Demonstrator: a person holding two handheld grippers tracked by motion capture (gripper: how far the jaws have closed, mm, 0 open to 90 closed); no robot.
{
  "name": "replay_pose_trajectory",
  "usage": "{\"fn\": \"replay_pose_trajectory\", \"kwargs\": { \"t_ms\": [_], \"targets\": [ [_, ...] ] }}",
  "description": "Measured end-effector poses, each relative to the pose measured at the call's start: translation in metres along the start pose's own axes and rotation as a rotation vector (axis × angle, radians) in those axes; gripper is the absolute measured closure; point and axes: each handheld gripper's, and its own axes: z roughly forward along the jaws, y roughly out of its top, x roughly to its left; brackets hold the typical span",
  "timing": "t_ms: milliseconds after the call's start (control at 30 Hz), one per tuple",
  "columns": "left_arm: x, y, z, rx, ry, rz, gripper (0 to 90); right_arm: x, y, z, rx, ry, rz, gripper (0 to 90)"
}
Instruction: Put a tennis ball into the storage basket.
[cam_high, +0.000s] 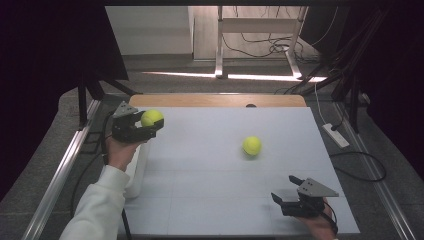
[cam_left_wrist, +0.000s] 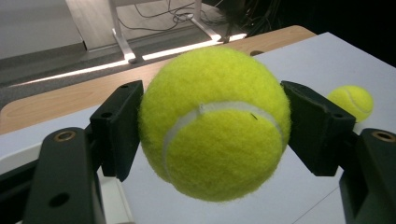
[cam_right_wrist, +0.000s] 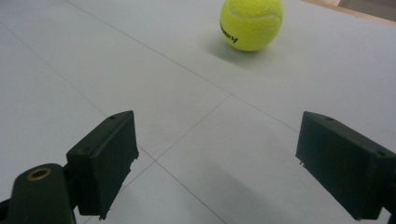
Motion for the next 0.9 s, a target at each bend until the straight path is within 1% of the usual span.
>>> {"fn": "replay_pose_trajectory", "kwargs": {
  "t_ms": [567, 900],
  "targets": [
    [0.015, -0.003, -0.005, 0.008, 0.037, -0.025, 26.7, 0.000, 0.000, 0.000, 0.001, 0.000, 0.000, 12.2],
    [0.027, -0.006, -0.009, 0.009, 0.066, -0.049, 26.7, 0.000, 0.000, 0.000, 0.003, 0.000, -0.002, 12.2]
  ]
}}
